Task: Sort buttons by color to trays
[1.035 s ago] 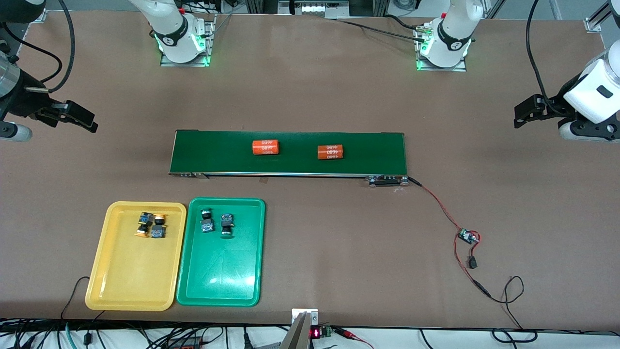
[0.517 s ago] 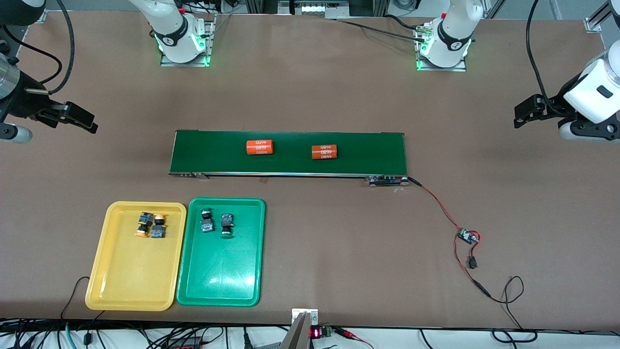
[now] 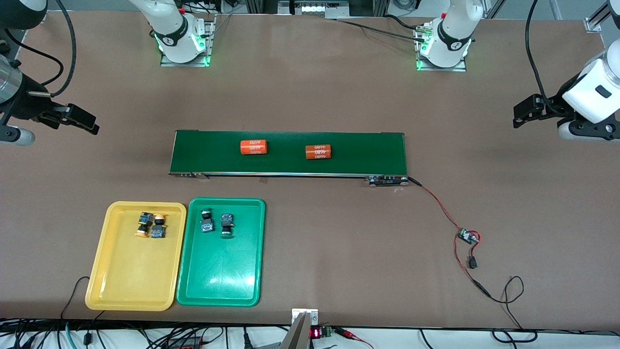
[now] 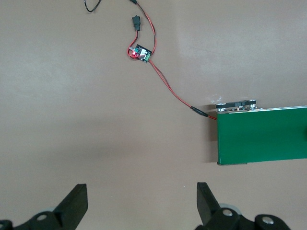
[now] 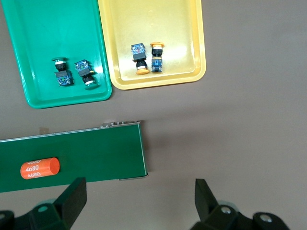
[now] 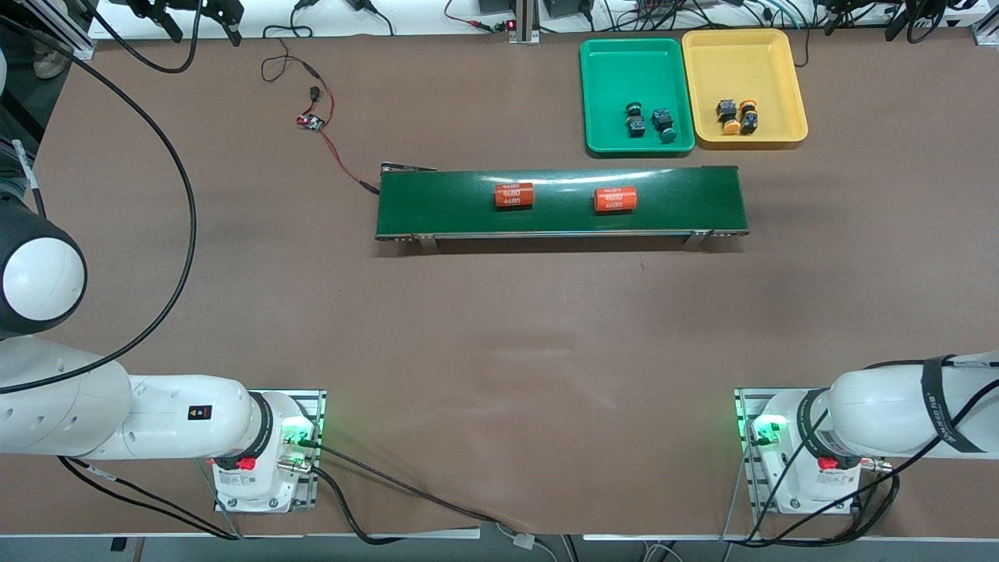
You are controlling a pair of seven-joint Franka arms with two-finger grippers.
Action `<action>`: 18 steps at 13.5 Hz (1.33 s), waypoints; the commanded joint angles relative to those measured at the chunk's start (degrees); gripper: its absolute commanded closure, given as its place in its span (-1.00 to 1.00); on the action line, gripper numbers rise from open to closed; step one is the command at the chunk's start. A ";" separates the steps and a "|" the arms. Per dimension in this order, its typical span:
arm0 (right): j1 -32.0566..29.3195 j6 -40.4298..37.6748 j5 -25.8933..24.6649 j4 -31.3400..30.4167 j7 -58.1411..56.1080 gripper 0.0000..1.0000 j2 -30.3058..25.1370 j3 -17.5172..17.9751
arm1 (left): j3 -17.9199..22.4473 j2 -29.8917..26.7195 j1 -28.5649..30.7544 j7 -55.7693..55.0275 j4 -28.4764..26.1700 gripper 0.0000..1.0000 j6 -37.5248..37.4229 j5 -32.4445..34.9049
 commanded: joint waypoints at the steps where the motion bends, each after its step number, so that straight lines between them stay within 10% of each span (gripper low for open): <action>1: -0.28 -0.88 0.02 0.58 -0.91 -1.00 0.12 0.28 | -0.35 -0.27 0.08 0.40 0.91 -1.00 -0.93 0.23; 18: -0.28 -0.79 0.10 0.58 -0.83 -1.00 0.29 0.28 | -0.43 -0.01 -0.19 0.31 0.73 -1.00 -1.19 0.05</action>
